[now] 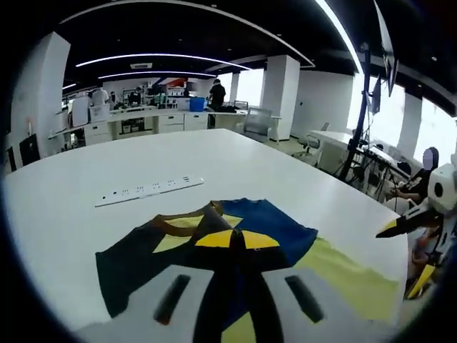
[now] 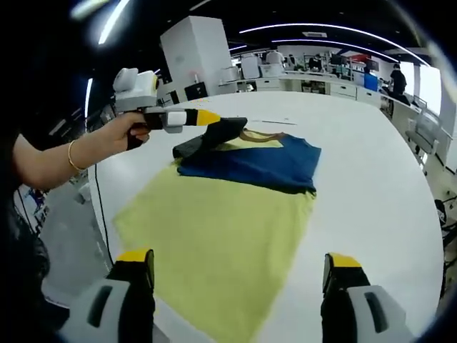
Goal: Fold the garment on the visible template until the final outline fits inside the template.
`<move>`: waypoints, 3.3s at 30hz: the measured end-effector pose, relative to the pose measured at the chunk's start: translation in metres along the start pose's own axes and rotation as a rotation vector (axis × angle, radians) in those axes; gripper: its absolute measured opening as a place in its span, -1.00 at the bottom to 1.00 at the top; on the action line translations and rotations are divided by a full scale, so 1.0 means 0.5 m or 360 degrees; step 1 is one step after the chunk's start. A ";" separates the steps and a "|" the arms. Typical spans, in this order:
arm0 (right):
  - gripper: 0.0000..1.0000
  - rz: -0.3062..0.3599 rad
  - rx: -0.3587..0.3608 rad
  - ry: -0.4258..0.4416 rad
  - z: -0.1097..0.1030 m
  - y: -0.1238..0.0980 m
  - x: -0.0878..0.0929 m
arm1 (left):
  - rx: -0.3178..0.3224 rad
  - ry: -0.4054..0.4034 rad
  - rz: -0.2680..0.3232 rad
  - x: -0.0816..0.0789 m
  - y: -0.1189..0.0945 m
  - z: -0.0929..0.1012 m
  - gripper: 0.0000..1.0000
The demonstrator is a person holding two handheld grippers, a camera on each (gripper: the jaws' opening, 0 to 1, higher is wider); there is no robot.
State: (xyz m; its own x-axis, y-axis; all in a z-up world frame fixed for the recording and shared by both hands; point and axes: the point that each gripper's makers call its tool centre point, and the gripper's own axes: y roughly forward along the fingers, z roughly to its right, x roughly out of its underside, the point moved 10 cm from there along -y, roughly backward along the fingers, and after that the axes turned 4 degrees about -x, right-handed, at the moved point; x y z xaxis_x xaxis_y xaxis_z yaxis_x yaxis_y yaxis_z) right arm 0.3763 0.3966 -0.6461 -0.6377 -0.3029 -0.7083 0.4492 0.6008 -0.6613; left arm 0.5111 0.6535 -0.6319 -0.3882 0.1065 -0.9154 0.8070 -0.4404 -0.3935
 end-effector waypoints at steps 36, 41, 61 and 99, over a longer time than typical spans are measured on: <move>0.57 0.0170 -0.0021 0.0109 0.054 0.066 -0.090 | 0.0189 0.0197 -0.0084 0.092 -0.005 0.084 -0.26; 0.44 0.0188 -0.0031 0.0086 0.063 0.085 -0.123 | 0.0113 0.0201 -0.0064 0.086 -0.035 0.048 0.02; 0.16 0.0093 -0.0152 -0.0037 0.093 0.219 -0.208 | -0.0268 0.0162 -0.0143 0.139 -0.143 -0.137 0.41; -1.00 0.0096 -0.0167 0.0160 0.121 0.303 -0.213 | -0.0470 0.0249 -0.0289 0.204 -0.140 -0.220 -0.98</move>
State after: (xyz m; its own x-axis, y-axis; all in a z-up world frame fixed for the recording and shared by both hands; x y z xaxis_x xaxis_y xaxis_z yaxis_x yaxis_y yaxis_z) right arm 0.5502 0.4753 -0.6859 -0.6734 -0.1913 -0.7141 0.4239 0.6914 -0.5850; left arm 0.4642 0.7934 -0.7072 -0.4825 0.3040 -0.8215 0.8337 -0.1282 -0.5371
